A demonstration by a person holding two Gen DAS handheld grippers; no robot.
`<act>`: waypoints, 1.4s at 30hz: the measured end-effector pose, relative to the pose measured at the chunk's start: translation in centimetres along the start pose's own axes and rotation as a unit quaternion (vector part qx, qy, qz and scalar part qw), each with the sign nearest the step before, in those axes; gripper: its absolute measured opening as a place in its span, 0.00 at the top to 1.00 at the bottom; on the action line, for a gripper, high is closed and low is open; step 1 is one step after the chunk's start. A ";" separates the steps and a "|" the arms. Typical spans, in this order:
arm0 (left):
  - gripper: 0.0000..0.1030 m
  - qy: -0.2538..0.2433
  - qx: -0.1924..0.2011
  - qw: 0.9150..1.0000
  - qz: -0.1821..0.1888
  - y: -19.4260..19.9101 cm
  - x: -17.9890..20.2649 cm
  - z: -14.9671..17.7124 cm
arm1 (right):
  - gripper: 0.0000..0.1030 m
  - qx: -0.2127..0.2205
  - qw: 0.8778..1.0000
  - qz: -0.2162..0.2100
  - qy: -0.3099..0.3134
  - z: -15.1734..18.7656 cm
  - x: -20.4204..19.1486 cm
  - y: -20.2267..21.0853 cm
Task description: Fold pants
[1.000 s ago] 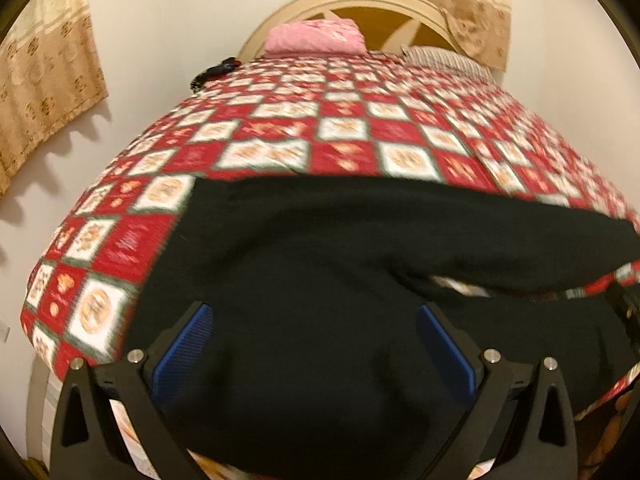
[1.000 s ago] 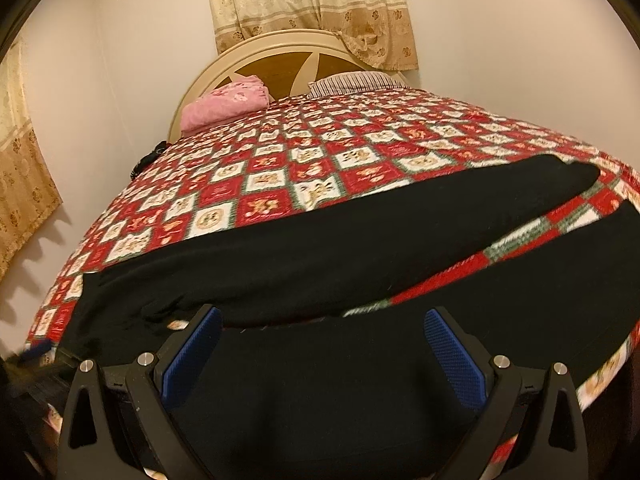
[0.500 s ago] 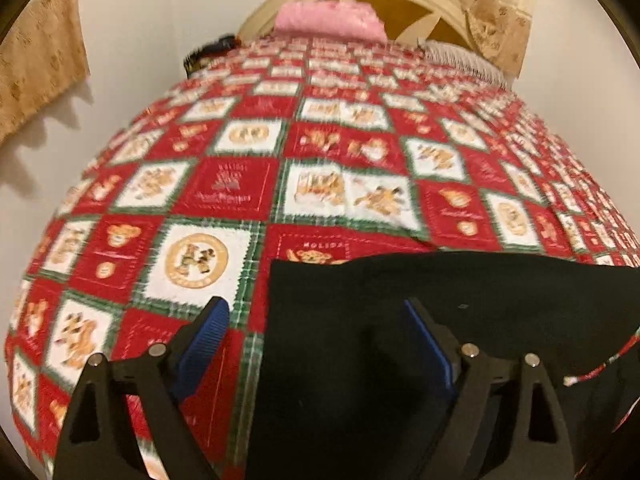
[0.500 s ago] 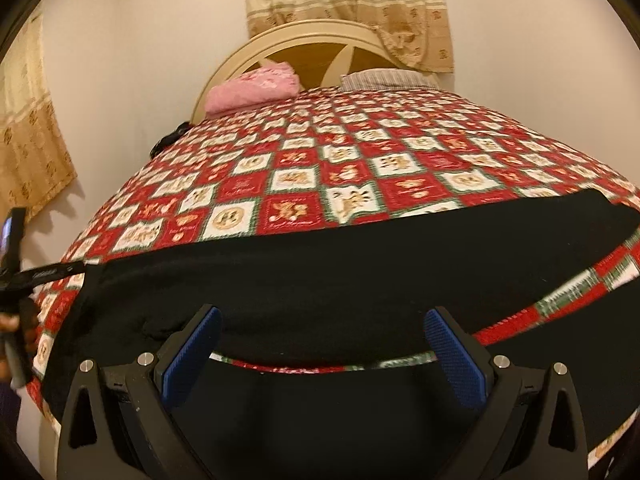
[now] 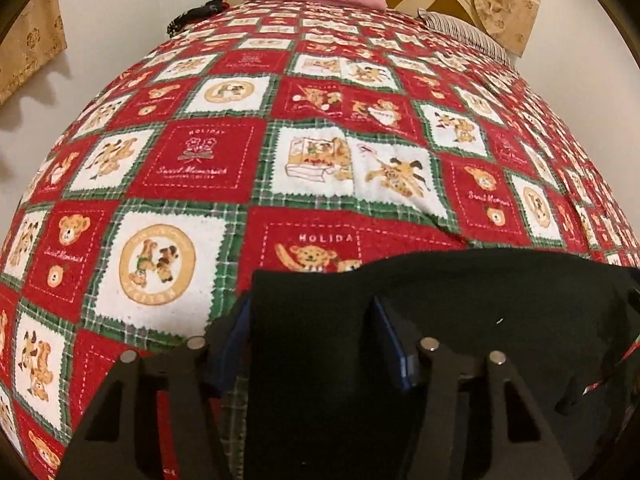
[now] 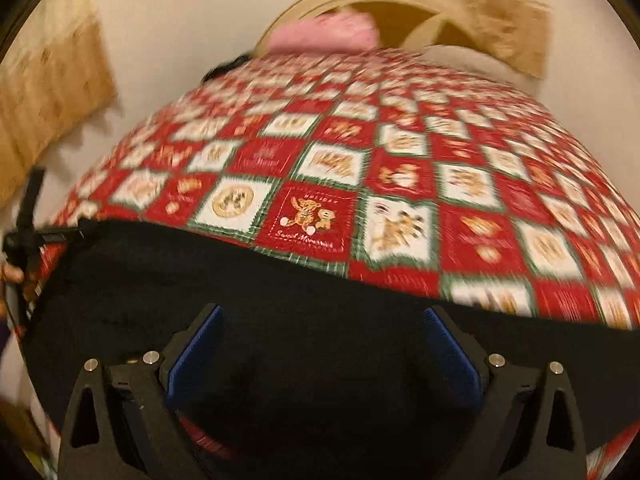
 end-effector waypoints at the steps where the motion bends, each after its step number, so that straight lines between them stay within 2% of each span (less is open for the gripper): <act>1: 0.42 0.000 0.000 1.000 -0.001 0.0 0.0 0.0 | 0.04 -0.008 1.000 0.005 0.019 -0.3 0.0 -1.2; 4: 0.43 0.001 0.001 1.000 -0.005 -0.2 0.2 -0.3 | 0.08 -0.056 0.996 -0.008 0.064 -0.3 -0.2 -4.9; 6: 0.45 -0.002 0.003 1.000 -0.006 -0.2 0.3 -0.4 | 0.31 -0.088 0.992 -0.035 0.079 0.4 -0.6 -6.2; 7: 0.49 -0.005 0.004 1.000 -0.007 -0.3 0.5 -0.5 | 0.36 -0.083 0.992 -0.051 0.078 0.3 -0.7 -6.1; 8: 0.55 -0.010 0.003 1.000 -0.004 -0.2 0.7 -0.5 | 0.46 -0.082 0.992 -0.052 0.081 0.2 -0.8 -5.8; 9: 0.60 -0.011 0.002 1.000 0.002 -0.2 0.8 -0.7 | 0.65 -0.081 0.992 -0.042 0.087 0.1 -0.7 -5.4; 10: 0.69 -0.008 0.000 1.000 0.010 -0.1 1.0 -0.8 | 0.74 -0.079 0.992 -0.026 0.092 -0.1 -0.5 -4.9; 11: 0.79 -0.004 -0.002 1.000 0.019 -0.1 1.2 -0.9 | 0.88 -0.076 0.993 -0.022 0.090 -0.3 -0.3 -4.5; 12: 0.82 0.002 -0.002 1.000 0.030 0.0 1.3 -1.2 | 0.94 -0.068 0.994 -0.032 0.085 -0.6 -0.2 -3.8; 14: 0.83 0.008 0.009 0.999 0.030 0.8 1.5 -1.7 | 0.96 -0.028 0.995 -0.057 0.071 -1.5 -0.2 -1.1; 16: 0.83 0.013 0.029 0.999 0.036 2.2 1.7 -1.9 | 0.96 0.007 0.996 -0.059 0.069 -1.9 -0.5 1.7; 19: 0.83 0.007 0.085 0.996 0.041 6.1 2.3 -2.0 | 0.96 0.056 0.993 -0.071 0.076 -1.6 -1.8 6.4; 23: 0.83 0.008 0.162 0.985 0.055 11.8 2.4 -0.8 | 0.96 0.107 0.987 -0.091 0.079 0.5 -3.9 11.9; 26: 0.83 0.007 0.200 0.978 0.059 14.7 2.3 1.2 | 0.96 0.143 0.981 -0.100 0.088 3.6 -5.1 15.5; 29: 0.82 0.014 0.228 0.971 0.063 16.7 2.0 4.3 | 0.96 0.154 0.977 -0.111 0.096 7.4 -6.3 17.6; 31: 0.82 0.016 0.247 0.967 0.066 17.3 1.8 6.8 | 0.96 0.145 0.978 -0.118 0.092 10.1 -6.8 17.8; 33: 0.81 0.021 0.254 0.965 0.055 17.1 1.6 8.9 | 0.96 0.132 0.980 -0.121 0.091 12.5 -7.2 17.1; 36: 0.62 0.039 0.247 0.968 0.032 16.0 0.8 12.2 | 0.96 0.098 0.984 -0.119 0.093 16.1 -7.8 15.2; 38: 0.43 0.064 0.225 0.972 0.008 14.5 -0.3 14.2 | 0.96 0.071 0.987 -0.114 0.092 18.1 -7.8 13.7; 40: 0.36 0.075 0.201 0.977 -0.006 13.4 -1.0 15.5 | 0.96 0.055 0.988 -0.104 0.100 19.6 -8.0 12.5; 42: 0.25 0.077 0.177 0.981 -0.029 12.7 -1.6 16.6 | 0.96 0.042 0.989 -0.097 0.107 20.6 -8.1 11.7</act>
Point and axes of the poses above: each gripper's, at about its wrist camera, not at the fingertips, and y roughly against the way its jaws point, x to its right, z to its underside, the point moved 5 cm from there along -y, roughly the way its jaws point, and after that the axes turned 3 degrees about -y, right-handed, at the moved point
